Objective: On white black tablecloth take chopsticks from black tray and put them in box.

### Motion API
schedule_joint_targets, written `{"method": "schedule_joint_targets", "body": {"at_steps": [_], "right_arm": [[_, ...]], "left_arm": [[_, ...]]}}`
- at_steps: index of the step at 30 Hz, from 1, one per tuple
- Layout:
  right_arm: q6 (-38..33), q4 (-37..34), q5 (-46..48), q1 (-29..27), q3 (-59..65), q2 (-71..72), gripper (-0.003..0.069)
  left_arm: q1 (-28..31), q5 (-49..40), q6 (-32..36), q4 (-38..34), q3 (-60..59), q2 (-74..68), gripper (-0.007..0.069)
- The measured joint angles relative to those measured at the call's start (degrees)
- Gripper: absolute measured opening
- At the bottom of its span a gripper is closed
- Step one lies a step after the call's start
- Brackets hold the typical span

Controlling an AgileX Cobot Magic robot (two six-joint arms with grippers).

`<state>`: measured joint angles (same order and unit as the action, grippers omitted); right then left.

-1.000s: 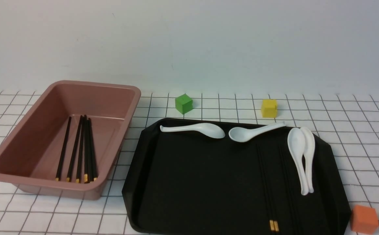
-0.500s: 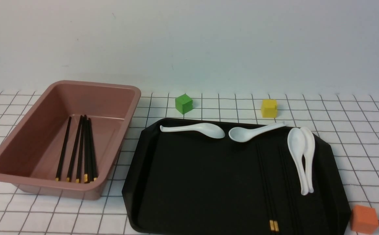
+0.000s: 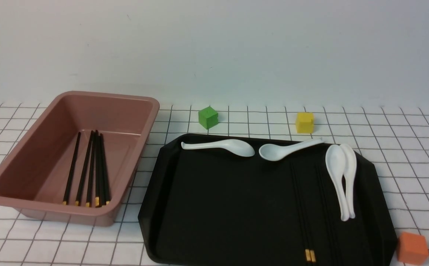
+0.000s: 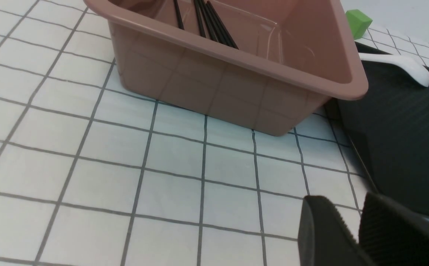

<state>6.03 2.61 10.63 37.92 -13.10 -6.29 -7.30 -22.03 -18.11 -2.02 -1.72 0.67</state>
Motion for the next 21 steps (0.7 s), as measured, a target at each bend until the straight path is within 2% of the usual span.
{"method": "schedule_joint_targets", "body": {"at_steps": [4, 8, 12, 15, 21], "right_arm": [[0.1, -0.2, -9.1, 0.0, 6.2, 0.2, 0.0028], [0.1, -0.9, -10.6, -1.2, 10.5, 2.5, 0.0034], [0.1, -1.7, -6.9, -8.2, 12.6, 4.8, 0.004], [0.1, -1.8, -0.4, -16.6, 13.4, 6.7, 0.0044], [0.1, -1.8, 9.8, -28.2, 13.6, 6.8, 0.0055]], "left_arm": [[0.0, 0.0, 0.0, 0.0, 0.0, 0.0, 0.0176], [0.0, 0.0, 0.0, 0.0, 0.0, 0.0, 0.0176], [0.0, 0.0, 0.0, 0.0, 0.0, 0.0, 0.0176], [0.0, 0.0, 0.0, 0.0, 0.0, 0.0, 0.0176], [0.0, 0.0, 0.0, 0.0, 0.0, 0.0, 0.0176]]}}
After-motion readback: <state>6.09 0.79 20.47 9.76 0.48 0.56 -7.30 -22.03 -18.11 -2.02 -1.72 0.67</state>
